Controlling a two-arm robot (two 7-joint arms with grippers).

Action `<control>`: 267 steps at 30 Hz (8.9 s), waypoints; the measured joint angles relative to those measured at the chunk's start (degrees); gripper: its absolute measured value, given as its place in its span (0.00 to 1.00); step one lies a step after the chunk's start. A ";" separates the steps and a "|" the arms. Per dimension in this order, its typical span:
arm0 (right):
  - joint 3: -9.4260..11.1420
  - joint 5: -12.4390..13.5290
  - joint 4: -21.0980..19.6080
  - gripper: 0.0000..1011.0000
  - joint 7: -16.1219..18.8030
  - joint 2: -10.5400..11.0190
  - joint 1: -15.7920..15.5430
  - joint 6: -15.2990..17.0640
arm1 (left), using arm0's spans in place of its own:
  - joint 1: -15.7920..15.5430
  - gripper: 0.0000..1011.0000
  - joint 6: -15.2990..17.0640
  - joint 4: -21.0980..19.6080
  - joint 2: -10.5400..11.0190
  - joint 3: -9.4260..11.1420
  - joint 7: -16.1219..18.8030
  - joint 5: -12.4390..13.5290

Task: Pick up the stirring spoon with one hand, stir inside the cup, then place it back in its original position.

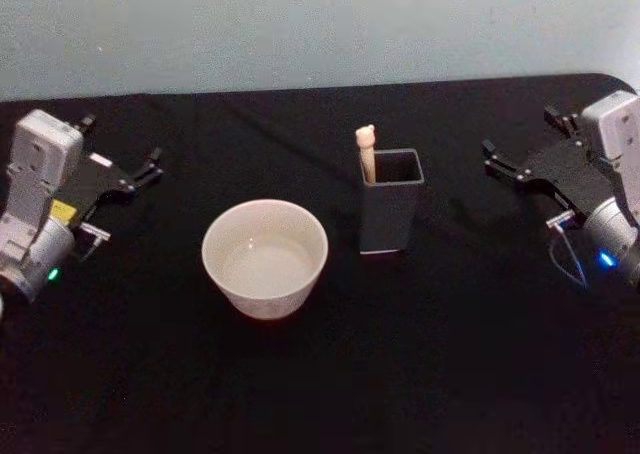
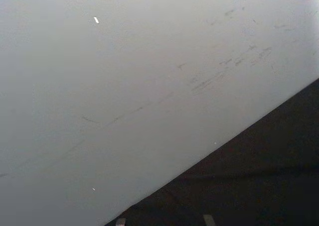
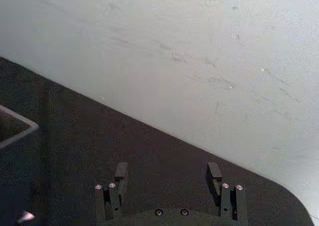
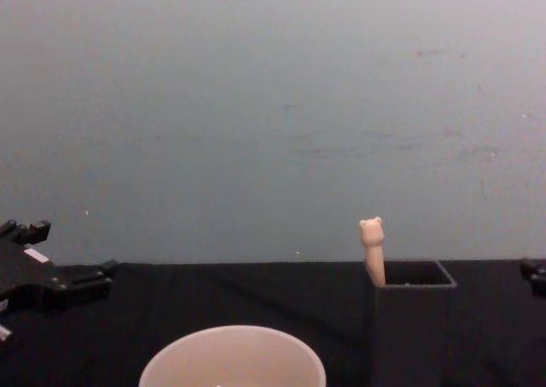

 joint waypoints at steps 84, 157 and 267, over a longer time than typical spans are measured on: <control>-4.96 6.89 -1.55 0.99 23.66 -8.15 12.97 25.16 | 0.00 0.99 0.00 0.00 0.00 0.00 0.00 0.00; -3.84 7.96 -2.91 0.17 23.93 -8.17 11.85 24.65 | 0.00 0.99 0.00 0.00 0.00 0.00 0.00 0.00; -9.58 2.63 -3.31 0.17 29.71 -14.03 5.46 -1.90 | 0.00 0.99 0.00 0.00 0.00 0.00 0.00 0.00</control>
